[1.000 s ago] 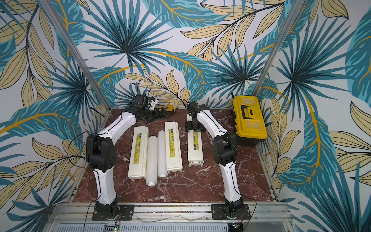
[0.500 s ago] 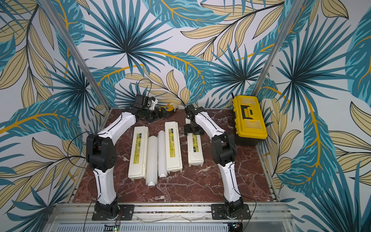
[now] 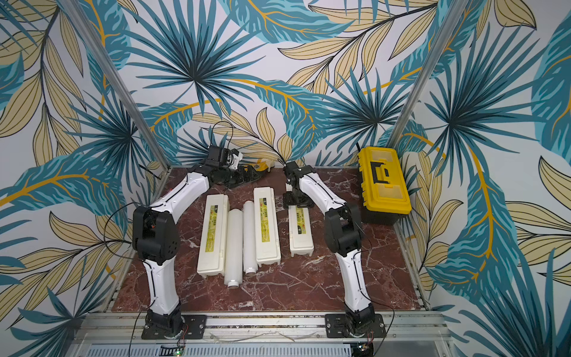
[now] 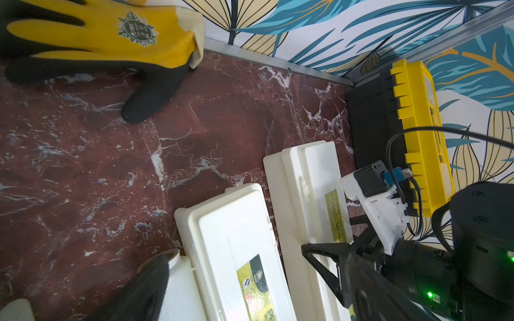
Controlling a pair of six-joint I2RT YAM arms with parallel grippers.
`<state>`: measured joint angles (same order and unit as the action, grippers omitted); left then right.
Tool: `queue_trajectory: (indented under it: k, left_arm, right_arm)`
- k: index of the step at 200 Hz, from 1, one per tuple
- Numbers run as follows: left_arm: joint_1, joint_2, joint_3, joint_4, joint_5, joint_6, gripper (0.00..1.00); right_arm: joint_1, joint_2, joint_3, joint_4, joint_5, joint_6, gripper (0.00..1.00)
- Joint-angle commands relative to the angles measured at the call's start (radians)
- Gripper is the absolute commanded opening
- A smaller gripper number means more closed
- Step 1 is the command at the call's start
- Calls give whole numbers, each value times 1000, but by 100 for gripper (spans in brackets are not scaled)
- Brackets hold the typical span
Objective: Put plastic wrap rolls into dispensers
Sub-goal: Close the lid on the plastic wrap cutting box.
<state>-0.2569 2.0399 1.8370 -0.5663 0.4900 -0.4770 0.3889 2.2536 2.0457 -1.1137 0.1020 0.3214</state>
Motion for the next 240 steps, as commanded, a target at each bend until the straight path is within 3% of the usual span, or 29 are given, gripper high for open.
queue_trajectory:
  k: [1,65,240]
  left_arm:
    - [8,-24,-31,1,-9,9,100]
    - [7,-32,-38,0,-10,7,100]
    - [-115,-30,-57,-15,-17,-28,100]
  right_arm:
    - [-14,-18,-30,55,90,-16,84]
    - [-26,-27,-62,86,45,-27,99]
    - [-51,-109,-128,122,-60,-95,99]
